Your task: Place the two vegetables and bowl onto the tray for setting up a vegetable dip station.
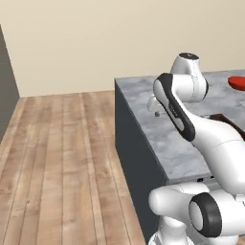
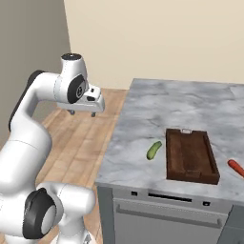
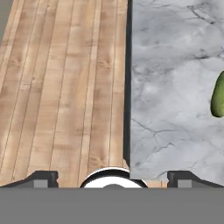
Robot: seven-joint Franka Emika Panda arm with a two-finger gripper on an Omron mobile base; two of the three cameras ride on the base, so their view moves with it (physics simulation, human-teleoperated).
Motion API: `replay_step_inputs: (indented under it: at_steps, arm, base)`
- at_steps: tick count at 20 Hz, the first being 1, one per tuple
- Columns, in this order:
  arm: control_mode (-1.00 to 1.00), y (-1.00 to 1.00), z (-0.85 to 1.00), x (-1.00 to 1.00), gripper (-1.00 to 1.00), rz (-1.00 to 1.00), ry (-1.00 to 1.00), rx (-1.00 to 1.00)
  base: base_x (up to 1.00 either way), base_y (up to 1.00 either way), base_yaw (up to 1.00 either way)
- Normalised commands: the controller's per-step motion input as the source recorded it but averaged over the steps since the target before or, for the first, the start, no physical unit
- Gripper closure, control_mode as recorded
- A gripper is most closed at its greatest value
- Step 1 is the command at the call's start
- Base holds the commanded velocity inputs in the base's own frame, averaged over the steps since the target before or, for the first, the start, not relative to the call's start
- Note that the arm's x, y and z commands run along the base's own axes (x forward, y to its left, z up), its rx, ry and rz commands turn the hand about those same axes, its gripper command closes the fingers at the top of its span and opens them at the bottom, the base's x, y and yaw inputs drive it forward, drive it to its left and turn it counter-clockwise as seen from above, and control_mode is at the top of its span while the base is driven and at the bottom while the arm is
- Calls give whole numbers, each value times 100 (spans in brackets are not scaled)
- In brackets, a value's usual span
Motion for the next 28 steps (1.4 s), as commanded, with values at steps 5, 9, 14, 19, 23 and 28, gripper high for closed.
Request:
replay_step_inputs:
  at_steps: [5, 9, 14, 19, 23, 28]
  arm:
    - [100, 0, 0, 0, -100, 0, 0, 0]
    - [100, 0, 0, 0, -100, 0, 0, 0]
    - [100, 0, 0, 0, -100, 0, 0, 0]
    - [100, 0, 0, 0, -100, 0, 0, 0]
    - [100, 0, 0, 0, -100, 0, 0, 0]
    - [100, 0, 0, 0, -100, 0, 0, 0]
  base:
    - [0, 75, 0]
    - [1, 75, 0]
    - [19, 71, 0]
    - [59, 35, -5]
    - [67, 20, -5]
    - [69, 16, -2]
